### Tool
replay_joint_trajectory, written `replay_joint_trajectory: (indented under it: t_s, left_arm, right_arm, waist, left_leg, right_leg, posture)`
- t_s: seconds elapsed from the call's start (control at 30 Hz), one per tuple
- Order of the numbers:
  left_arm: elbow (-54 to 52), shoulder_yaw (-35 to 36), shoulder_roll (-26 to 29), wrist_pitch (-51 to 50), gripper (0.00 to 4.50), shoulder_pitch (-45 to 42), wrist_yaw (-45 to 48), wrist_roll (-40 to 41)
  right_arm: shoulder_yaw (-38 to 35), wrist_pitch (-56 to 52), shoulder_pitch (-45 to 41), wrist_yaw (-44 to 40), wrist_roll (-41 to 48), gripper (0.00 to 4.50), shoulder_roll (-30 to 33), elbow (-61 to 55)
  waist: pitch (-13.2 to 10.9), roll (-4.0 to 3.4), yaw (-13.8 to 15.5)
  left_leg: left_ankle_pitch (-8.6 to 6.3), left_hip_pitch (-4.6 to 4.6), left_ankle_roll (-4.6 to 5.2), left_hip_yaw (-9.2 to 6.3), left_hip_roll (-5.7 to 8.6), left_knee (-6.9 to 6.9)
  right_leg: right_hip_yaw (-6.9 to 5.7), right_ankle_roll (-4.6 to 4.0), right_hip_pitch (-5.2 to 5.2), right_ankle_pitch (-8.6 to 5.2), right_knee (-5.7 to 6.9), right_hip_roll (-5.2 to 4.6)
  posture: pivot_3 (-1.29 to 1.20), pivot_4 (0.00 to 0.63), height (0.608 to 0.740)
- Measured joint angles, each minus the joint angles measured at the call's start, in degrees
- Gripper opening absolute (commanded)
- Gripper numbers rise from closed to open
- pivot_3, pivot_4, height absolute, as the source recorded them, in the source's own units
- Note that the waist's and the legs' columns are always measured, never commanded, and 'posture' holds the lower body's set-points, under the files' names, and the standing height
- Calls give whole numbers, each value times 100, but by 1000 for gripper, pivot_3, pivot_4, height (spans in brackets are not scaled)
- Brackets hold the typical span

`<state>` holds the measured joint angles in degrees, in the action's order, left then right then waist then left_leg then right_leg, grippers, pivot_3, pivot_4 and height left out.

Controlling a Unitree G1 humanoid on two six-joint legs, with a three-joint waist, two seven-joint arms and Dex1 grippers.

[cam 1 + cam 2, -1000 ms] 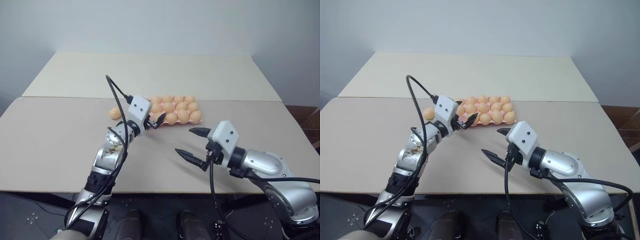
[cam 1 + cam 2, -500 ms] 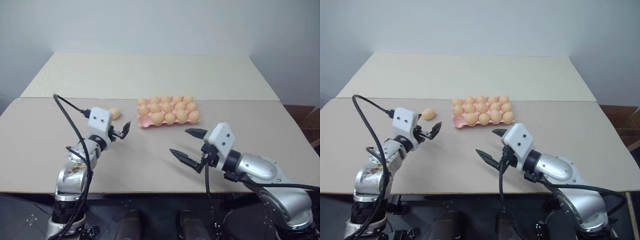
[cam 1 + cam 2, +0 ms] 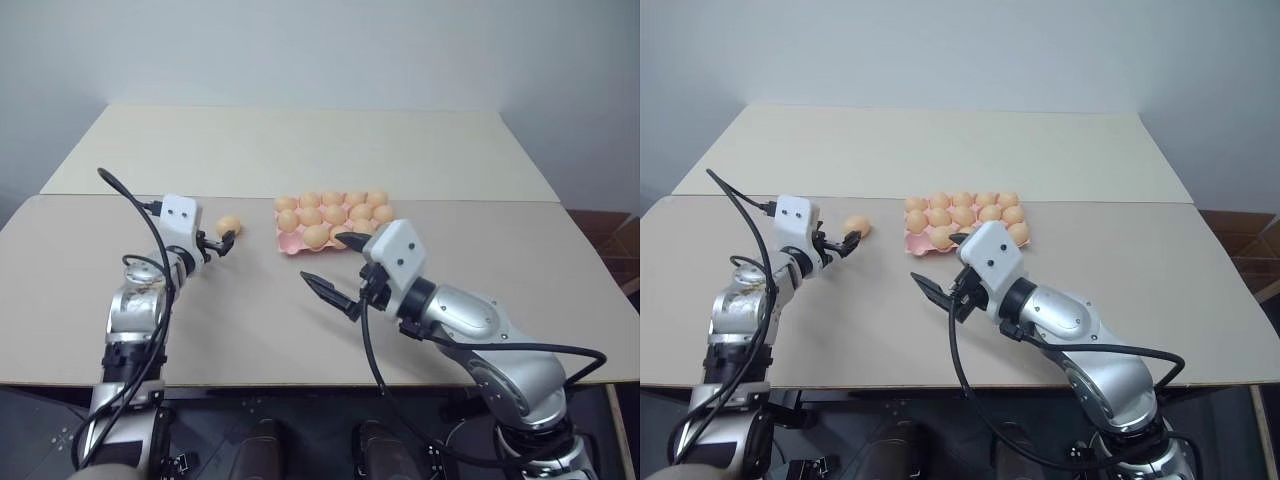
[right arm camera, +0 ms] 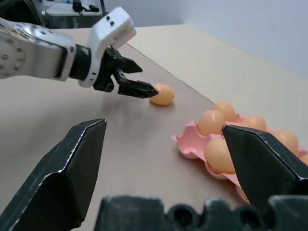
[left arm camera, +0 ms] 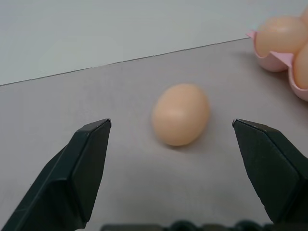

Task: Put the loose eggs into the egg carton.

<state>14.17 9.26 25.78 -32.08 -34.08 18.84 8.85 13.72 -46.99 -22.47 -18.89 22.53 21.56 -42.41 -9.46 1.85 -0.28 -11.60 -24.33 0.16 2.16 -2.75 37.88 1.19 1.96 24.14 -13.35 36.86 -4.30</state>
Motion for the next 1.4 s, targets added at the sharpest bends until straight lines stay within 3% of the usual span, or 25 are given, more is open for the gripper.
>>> replay_joint_trajectory:
  t_s: [0.43, 0.53, 0.73, 0.87, 1.17, 1.4]
  left_arm:
    - [3096, -383, -63, 854, 4349, -1501, 632, -250]
    - [3431, -411, -54, 1073, 3762, -1634, 691, -328]
    - [3635, -414, -52, 1357, 1902, -1669, 694, -414]
    - [3305, -469, -72, 1468, 1645, -1434, 679, -442]
    - [-150, -1049, -430, 906, 1580, -325, 916, -395]
    - [-591, -1527, -708, 532, 1560, -262, 977, -425]
  right_arm:
    - [458, 12, -234, -135, -216, 4500, -46, 84]
    - [497, 15, -278, -181, -276, 4500, -47, 136]
    - [506, 17, -310, -224, -378, 4500, -51, 137]
    - [506, 17, -309, -235, -430, 4500, -49, 137]
    - [-219, -166, 164, -621, -64, 4500, 577, -171]
    - [-931, -605, 595, -1090, 555, 4500, 1433, -692]
  waist:
    - [-1, 1, -41]
    - [-1, 1, -41]
    - [-1, 1, -41]
    - [-1, 1, -42]
    - [-1, 3, 37]
    - [-2, 3, -33]
  left_leg:
    - [0, -5, 0, 0, 1, 0]
    - [0, -6, 0, 0, 1, 0]
    - [0, -7, 0, 0, 0, 0]
    - [0, -8, 0, 0, 0, 0]
    - [0, -11, -1, -1, 3, 3]
    - [0, -5, 0, -5, -1, 3]
  right_leg:
    - [-5, 1, 4, 0, 3, 0]
    - [-5, 1, 5, 0, 3, 0]
    - [-5, 1, 5, 0, 4, 0]
    - [-5, 1, 6, 0, 5, -1]
    - [-8, 1, 1, 1, 4, -7]
    - [-3, 1, 2, 1, 6, 1]
  posture:
    - [0, 150, 740]
    - [0, 150, 740]
    - [0, 150, 740]
    - [0, 150, 740]
    - [0, 150, 740]
    - [0, 150, 740]
